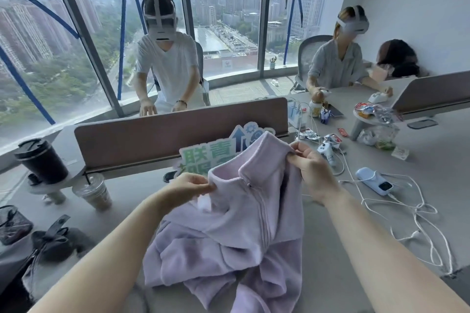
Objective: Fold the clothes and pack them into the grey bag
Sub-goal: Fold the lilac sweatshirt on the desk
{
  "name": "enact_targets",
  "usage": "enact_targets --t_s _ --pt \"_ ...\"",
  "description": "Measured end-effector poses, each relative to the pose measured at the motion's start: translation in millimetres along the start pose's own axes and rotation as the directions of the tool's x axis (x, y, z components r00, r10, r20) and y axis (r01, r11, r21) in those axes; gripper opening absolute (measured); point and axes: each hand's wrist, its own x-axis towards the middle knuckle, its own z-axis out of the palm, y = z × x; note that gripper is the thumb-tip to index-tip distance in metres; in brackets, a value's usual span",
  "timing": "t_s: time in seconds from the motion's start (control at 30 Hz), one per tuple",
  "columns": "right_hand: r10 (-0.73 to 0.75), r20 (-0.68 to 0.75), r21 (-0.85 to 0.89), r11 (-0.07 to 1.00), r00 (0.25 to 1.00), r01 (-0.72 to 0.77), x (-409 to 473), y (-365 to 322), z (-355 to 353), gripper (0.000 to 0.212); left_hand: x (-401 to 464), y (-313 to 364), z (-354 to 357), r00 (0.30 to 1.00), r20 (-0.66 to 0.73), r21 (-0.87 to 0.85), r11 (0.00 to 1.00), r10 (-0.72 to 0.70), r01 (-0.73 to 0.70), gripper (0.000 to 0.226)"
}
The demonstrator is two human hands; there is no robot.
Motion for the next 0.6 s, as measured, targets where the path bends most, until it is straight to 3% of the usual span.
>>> enact_targets --t_s 0.07,0.17,0.23,0.3,0.4,0.5,0.6 --pt "-0.015 0.010 -0.008 1.000 1.000 0.015 -1 0 -2 0.004 1 -4 12 0.999 -0.053 -0.017 1.000 0.012 -0.013 0.017" --pt "-0.018 0.024 -0.034 0.999 1.000 0.019 0 2 -7 0.006 -1 5 15 0.964 -0.259 -0.198 0.973 0.061 -0.115 0.028" --pt "0.008 0.056 -0.113 0.994 0.998 -0.001 4 3 -9 0.015 -4 22 11 0.905 -0.403 -0.157 0.963 0.140 -0.218 0.026" --pt "0.084 0.125 -0.247 0.968 0.989 -0.051 4 4 -3 0.036 -7 44 7 0.844 -0.466 0.007 0.955 0.265 -0.296 0.023" --pt "0.113 0.121 -0.285 0.956 0.986 -0.074 3 19 14 0.049 -6 60 2 0.812 -0.467 0.121 0.935 0.350 -0.334 0.021" --pt "0.025 0.020 -0.259 0.966 0.999 -0.018 -2 20 27 0.015 -7 50 -6 0.825 -0.469 0.074 0.945 0.316 -0.320 0.016" --pt "-0.051 0.026 -0.152 0.987 0.998 0.054 -9 0 32 0.013 -15 35 -14 0.915 -0.339 -0.081 0.962 0.218 -0.259 0.027"
